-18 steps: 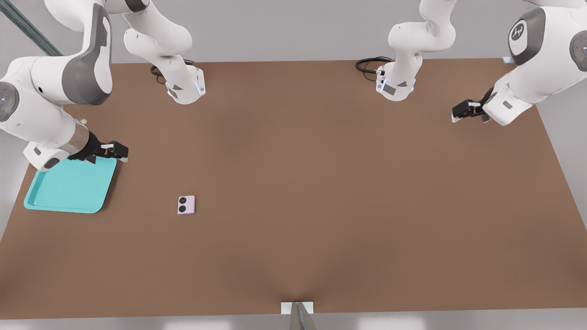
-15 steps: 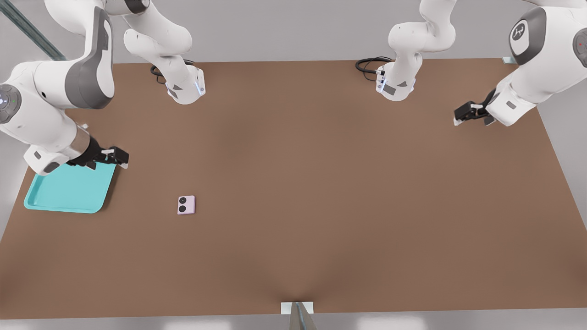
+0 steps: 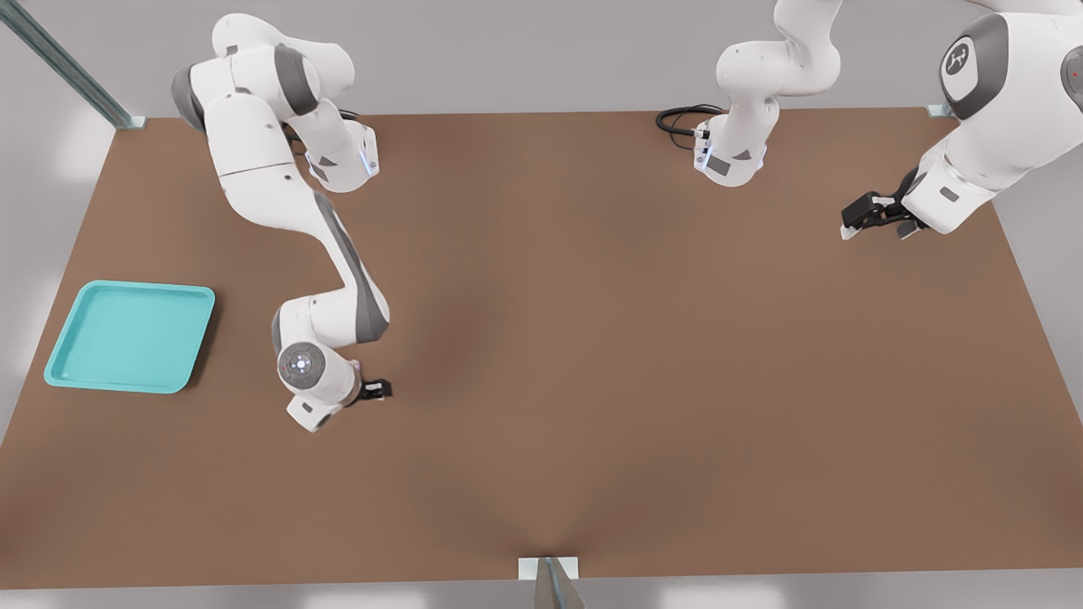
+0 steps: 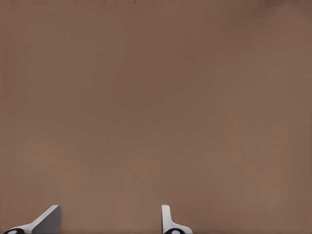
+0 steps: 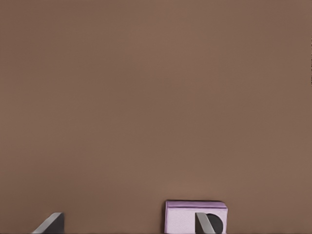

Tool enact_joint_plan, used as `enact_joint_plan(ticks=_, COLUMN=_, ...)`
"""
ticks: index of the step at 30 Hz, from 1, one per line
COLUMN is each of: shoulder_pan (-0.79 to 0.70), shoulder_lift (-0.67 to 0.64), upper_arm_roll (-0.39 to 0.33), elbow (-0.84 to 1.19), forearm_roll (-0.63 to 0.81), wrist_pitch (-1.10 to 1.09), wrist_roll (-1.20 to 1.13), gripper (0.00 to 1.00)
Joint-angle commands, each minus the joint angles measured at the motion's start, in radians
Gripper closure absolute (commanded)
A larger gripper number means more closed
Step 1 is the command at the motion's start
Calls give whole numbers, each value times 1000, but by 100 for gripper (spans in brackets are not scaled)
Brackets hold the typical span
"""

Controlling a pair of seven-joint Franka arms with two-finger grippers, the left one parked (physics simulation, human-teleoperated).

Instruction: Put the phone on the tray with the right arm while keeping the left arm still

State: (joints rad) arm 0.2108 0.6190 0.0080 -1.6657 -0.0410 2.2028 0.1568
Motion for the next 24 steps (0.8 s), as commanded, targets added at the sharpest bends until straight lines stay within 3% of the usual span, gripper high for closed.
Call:
enact_joint_plan(ticks=1, shoulder_pan=-24, shoulder_lift=-22, upper_arm_roll=1, elbow=-75, forearm_roll=21, wrist_pitch=267, wrist_roll=208, gripper=0)
enact_joint_plan(ticks=7, shoulder_pan=-67, shoulder_lift=-90, upper_arm_roll=3, elbow=-301, forearm_roll=39, wrist_pitch=453, wrist_roll=99, gripper=0)
enact_joint_plan(ticks=24, shoulder_pan=-108, shoulder_lift=-33, upper_arm_roll=4, elbow=-336, forearm_roll=3, wrist_pitch=462, wrist_roll=18, gripper=0)
